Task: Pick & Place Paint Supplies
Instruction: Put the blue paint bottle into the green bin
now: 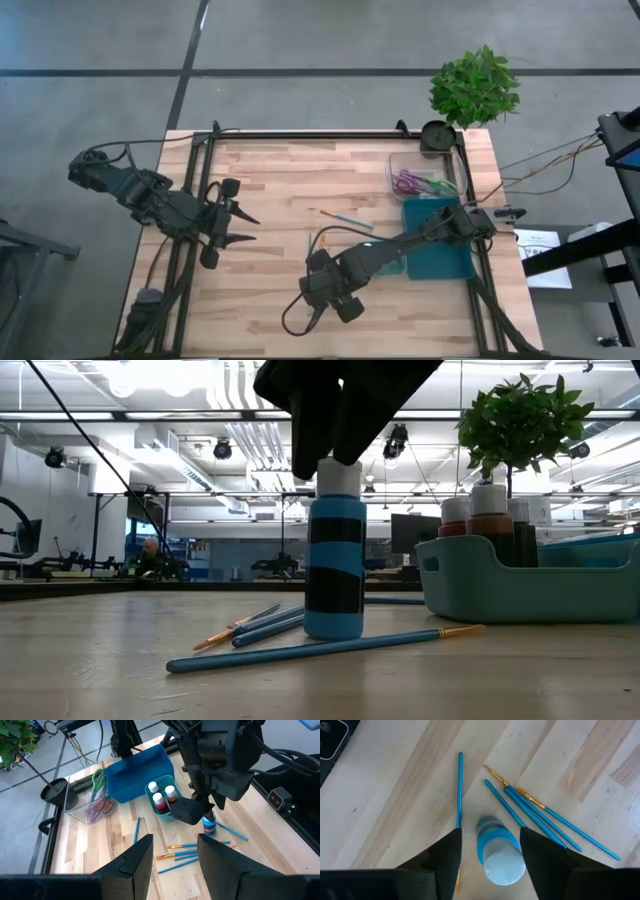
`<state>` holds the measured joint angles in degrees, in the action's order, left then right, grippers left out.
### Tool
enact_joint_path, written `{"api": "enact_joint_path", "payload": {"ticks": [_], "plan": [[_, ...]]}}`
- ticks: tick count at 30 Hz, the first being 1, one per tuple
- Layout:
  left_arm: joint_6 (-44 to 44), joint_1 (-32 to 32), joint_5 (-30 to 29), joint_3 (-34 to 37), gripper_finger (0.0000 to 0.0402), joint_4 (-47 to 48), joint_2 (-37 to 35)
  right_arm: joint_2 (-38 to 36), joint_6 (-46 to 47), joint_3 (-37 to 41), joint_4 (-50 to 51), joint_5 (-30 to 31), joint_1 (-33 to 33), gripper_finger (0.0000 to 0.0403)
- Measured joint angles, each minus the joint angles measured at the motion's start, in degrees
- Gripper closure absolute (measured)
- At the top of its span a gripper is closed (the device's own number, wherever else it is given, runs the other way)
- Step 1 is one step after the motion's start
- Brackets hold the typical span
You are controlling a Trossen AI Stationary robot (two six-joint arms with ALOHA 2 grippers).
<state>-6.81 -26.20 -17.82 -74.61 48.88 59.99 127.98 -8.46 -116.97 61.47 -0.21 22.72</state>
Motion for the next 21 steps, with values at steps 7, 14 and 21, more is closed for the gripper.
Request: {"api": "enact_joint_path", "payload": {"ticks": [7,14,21], "plan": [[0.7,0.0,0.9,0.0,0.0240,0.3,0.0,0.0,0.0,0.3,0.7,0.1,-0.1,0.0177],[0.9,0.0,0.9,0.0,0.0240,0.3,0.0,0.0,-1.5,1.2,1.0,1.4,-0.2,0.0177],[0.9,0.0,1.0,0.0,0.0240,0.3,0.0,0.0,-2.7,1.3,1.6,3.2,-0.3,0.0177]]}}
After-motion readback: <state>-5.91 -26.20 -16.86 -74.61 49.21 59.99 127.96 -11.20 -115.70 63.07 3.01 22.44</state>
